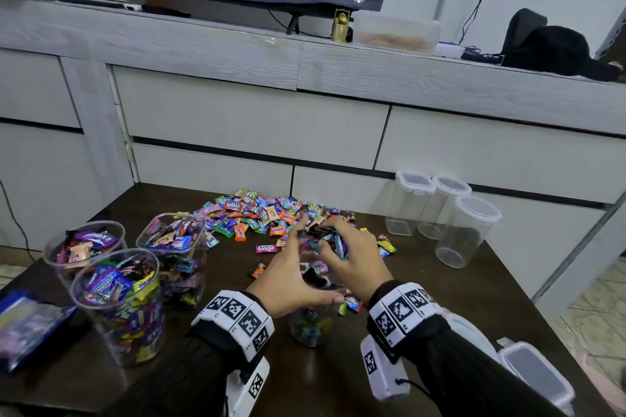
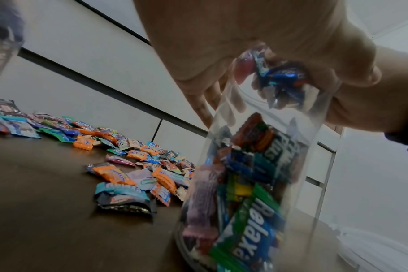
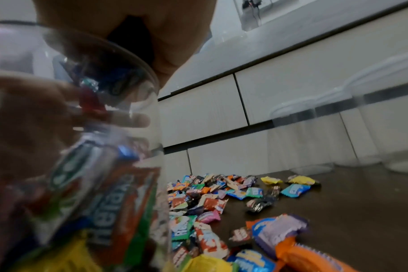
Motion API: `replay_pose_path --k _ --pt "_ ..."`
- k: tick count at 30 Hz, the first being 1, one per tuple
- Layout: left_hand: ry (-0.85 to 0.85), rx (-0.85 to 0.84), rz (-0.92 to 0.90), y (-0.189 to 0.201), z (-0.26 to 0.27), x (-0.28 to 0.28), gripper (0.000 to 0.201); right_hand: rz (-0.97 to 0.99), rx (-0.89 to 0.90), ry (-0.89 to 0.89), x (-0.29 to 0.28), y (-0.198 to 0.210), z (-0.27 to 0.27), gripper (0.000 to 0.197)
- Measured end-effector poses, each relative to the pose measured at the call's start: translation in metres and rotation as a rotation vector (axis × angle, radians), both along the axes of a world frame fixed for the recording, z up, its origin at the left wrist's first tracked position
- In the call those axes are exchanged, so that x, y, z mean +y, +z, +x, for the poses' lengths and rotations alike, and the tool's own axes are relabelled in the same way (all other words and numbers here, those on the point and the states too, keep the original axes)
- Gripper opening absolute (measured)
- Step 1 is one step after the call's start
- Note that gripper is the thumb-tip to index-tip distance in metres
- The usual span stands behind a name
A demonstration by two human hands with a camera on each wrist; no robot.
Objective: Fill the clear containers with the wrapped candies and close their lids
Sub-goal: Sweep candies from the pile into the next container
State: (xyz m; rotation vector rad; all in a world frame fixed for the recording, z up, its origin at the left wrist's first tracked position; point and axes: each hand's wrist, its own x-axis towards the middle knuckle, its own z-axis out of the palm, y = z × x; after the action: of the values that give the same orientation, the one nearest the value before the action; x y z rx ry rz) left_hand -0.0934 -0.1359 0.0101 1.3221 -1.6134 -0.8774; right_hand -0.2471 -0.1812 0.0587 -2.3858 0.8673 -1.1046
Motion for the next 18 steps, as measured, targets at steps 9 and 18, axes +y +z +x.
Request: replay_pose_path --k 9,18 --pt "0.022 -0.012 -0.004 0.001 0.003 0.0 0.088 0.01 0.252 0.095 -0.005 0.021 -0.004 0.022" --pt "0.01 -0.002 -0.029 0.007 0.0 0.001 0.098 -0.035 0.599 0.1 -0.005 0.022 0.002 0.04"
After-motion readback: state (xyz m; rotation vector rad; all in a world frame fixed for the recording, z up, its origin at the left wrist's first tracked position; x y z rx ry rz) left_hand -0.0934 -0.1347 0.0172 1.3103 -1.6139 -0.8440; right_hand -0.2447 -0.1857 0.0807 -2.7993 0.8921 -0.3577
